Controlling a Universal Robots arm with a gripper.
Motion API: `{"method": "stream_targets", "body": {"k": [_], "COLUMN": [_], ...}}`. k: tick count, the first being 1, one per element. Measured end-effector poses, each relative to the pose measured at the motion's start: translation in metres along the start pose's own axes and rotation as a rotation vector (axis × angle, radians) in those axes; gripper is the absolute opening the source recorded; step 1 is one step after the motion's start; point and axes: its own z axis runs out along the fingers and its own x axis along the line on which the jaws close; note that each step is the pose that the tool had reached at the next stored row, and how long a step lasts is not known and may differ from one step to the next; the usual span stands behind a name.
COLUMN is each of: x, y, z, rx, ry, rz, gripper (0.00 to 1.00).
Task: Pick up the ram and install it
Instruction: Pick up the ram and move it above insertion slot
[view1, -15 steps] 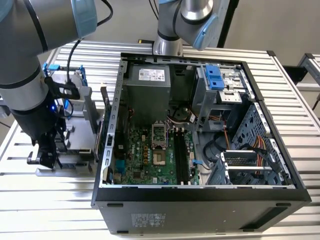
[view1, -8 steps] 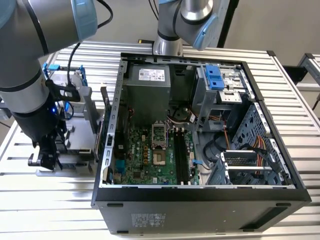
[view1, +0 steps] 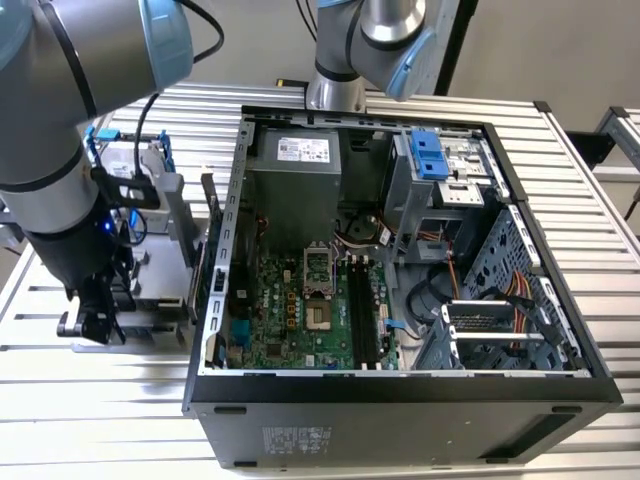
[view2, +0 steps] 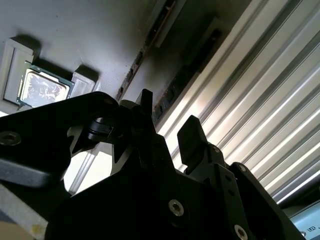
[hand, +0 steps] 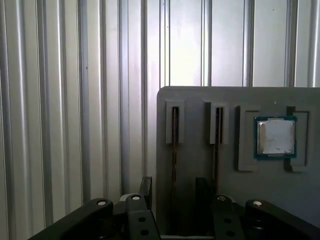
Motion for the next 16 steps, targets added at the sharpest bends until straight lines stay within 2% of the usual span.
{"method": "stream_targets", "body": {"k": [16], "x": [0.0011], "y": [0.0016], "z": [0.0079], "rx": [0.0016], "ry": [0.0000], "rz": [0.000], "gripper": [1.00]}}
